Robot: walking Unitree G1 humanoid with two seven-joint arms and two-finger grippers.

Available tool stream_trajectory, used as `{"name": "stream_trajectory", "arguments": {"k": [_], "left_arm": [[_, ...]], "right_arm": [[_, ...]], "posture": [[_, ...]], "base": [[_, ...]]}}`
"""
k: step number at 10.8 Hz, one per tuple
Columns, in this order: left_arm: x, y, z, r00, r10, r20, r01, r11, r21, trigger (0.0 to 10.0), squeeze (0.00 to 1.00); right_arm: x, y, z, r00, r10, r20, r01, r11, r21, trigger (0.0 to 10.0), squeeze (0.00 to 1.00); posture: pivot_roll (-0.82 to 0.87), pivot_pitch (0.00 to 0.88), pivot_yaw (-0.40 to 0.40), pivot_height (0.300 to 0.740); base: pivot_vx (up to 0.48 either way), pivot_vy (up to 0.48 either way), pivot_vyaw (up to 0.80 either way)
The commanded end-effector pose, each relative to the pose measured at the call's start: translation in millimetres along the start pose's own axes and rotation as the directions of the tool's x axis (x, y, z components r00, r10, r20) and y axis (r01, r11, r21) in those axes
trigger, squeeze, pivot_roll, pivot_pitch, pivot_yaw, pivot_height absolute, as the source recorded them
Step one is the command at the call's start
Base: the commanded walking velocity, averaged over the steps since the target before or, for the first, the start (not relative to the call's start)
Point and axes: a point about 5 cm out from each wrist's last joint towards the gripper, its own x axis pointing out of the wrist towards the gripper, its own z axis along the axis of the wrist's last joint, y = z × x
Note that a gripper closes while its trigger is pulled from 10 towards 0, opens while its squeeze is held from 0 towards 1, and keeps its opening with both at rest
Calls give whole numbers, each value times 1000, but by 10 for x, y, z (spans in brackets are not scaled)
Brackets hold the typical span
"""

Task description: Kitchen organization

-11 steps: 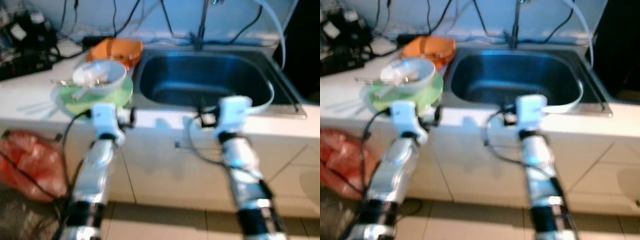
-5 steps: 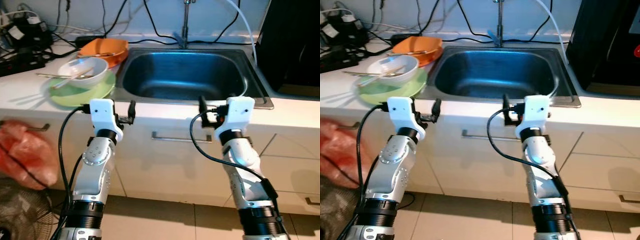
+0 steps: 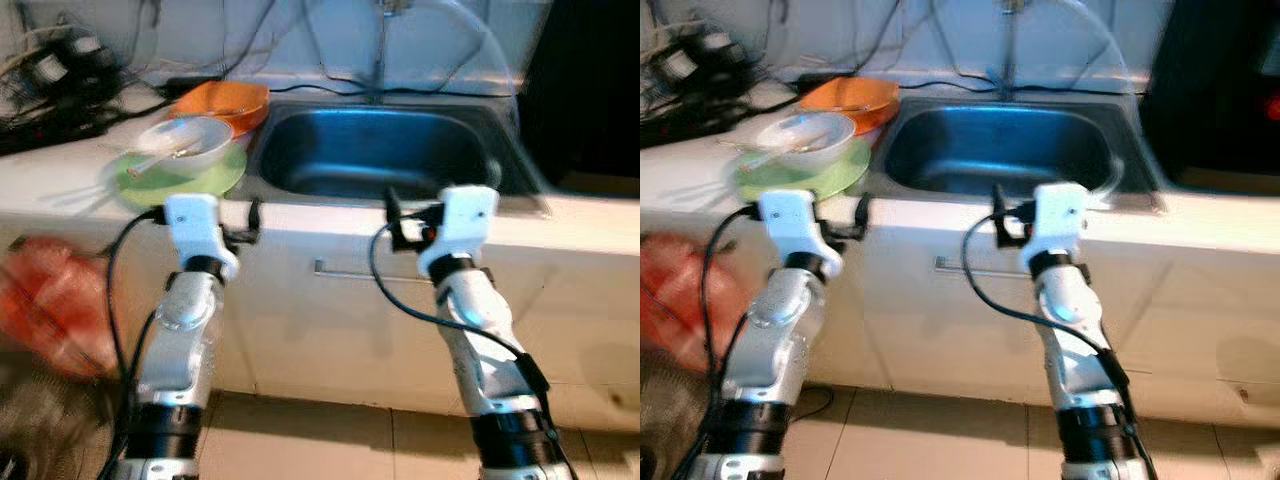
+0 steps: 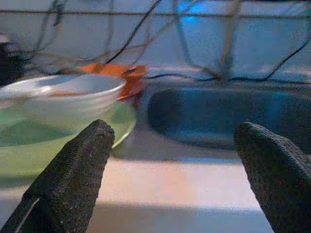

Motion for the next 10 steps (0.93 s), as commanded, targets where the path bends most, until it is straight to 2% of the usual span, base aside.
{"name": "stream_trajectory", "arguments": {"k": [1,3,7,9,10], "left_arm": [[5,-25,56,1000,-4,10,4,1000,-19,10000,0],[6,-46,144,999,-22,39,23,1000,-20,10000,0],[24,33,282,996,48,80,-46,999,-25,10000,0],[7,42,257,997,49,59,-49,999,-12,10000,0],[-48,69,184,999,32,35,-33,999,8,10000,0]], "right_arm": [[7,-39,75,1000,-11,22,11,1000,5,10000,0],[-1,-36,110,999,-8,39,7,1000,4,10000,0],[19,62,216,995,54,83,-53,998,-21,10000,0],[23,51,221,996,32,86,-30,999,-28,10000,0],[17,17,210,997,14,80,-10,999,-47,10000,0]], "posture": [[28,21,52,740],[27,22,53,740],[26,22,54,740],[27,22,54,740],[27,22,56,740]], "base": [[0,0,-800],[0,0,0],[0,0,0],[0,0,0],[0,0,0]]}}
